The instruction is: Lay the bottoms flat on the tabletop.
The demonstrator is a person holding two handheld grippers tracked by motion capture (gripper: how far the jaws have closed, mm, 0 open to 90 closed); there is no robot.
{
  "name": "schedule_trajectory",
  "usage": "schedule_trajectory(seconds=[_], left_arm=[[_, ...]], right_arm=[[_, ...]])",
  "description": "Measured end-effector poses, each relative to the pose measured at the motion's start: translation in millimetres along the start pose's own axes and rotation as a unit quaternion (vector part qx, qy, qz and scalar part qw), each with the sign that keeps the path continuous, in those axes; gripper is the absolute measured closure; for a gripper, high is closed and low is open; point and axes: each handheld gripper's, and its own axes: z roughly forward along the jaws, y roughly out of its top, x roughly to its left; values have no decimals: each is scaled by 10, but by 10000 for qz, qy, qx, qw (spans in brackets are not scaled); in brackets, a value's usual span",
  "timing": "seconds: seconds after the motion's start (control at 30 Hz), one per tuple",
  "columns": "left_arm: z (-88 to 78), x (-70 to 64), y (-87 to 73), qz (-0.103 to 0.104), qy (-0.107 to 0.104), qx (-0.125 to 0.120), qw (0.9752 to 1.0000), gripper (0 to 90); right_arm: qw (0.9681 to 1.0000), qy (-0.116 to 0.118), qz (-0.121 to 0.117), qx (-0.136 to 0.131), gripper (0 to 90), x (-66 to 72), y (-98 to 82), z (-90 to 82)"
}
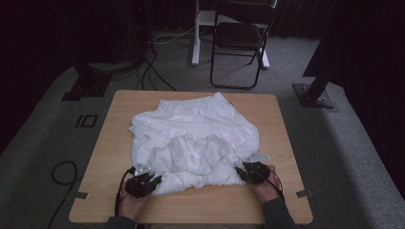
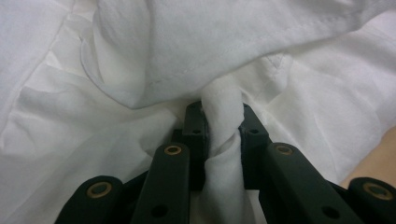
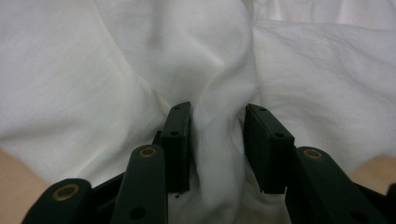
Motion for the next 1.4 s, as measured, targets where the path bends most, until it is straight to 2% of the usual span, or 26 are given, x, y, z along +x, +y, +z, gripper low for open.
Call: schedule_trajectory(seconds=[0.1, 0.3, 0.37, 0.4, 0.47, 0.57, 0.67, 0.73, 0.9, 0.93, 0.97, 1.0, 1.03, 1.1, 1.13, 1.23, 1.4], left_arm=[[142, 67, 154, 80, 124, -54, 9999, 781], [470, 228, 518, 203, 519, -150, 9983, 779], [470, 228, 518, 203, 519, -150, 9983, 779], [644, 299, 726, 277, 730, -124, 9969, 777], [741, 340, 843, 241, 803, -105, 9964, 775], [860, 388, 989, 137, 904, -76, 9958, 764], [926, 411, 1073, 18, 945, -57, 9955, 755], [927, 421, 1076, -51, 904, -67, 9959, 758], [874, 406, 1041, -18, 877, -88, 9961, 803], [763, 389, 999, 23, 760, -173, 9970, 813], [763, 389, 999, 23, 760, -173, 9970, 813], [720, 390, 985, 8, 719, -217, 9972, 814], [621, 384, 948, -23, 630, -373, 9973, 814], [529, 373, 906, -4, 573, -465, 9973, 814], [529, 373, 906, -4, 573, -465, 9973, 814], [380, 339, 813, 47, 478, -632, 9968, 810], [329, 323, 748, 67, 435, -597, 9972, 800]], right_arm=[[9997, -228, 53, -42, 619, -111, 106, 118], [9984, -551, 85, -86, 619, -265, 259, 288], [9981, -602, 115, -113, 619, -295, 275, 313], [9973, -679, 234, -118, 618, -361, 319, 364], [9964, -787, 287, -152, 619, -402, 349, 407], [9949, -862, 490, -201, 616, -468, 379, 457], [9937, -936, 572, -209, 616, -506, 411, 494], [9933, -949, 622, -203, 618, -520, 424, 505], [9940, -841, 677, -191, 661, -527, 415, 488], [9946, -808, 640, -139, 748, -508, 420, 466], [9946, -808, 640, -139, 748, -508, 420, 466], [9949, -827, 568, -85, 788, -477, 429, 438], [9952, -820, 529, -77, 802, -465, 432, 418], [9958, -812, 414, -55, 828, -440, 432, 367], [9963, -785, 342, -25, 835, -429, 428, 341], [9971, -720, 228, -55, 842, -406, 399, 250], [9978, -526, 391, -139, 833, -413, 310, 139]])
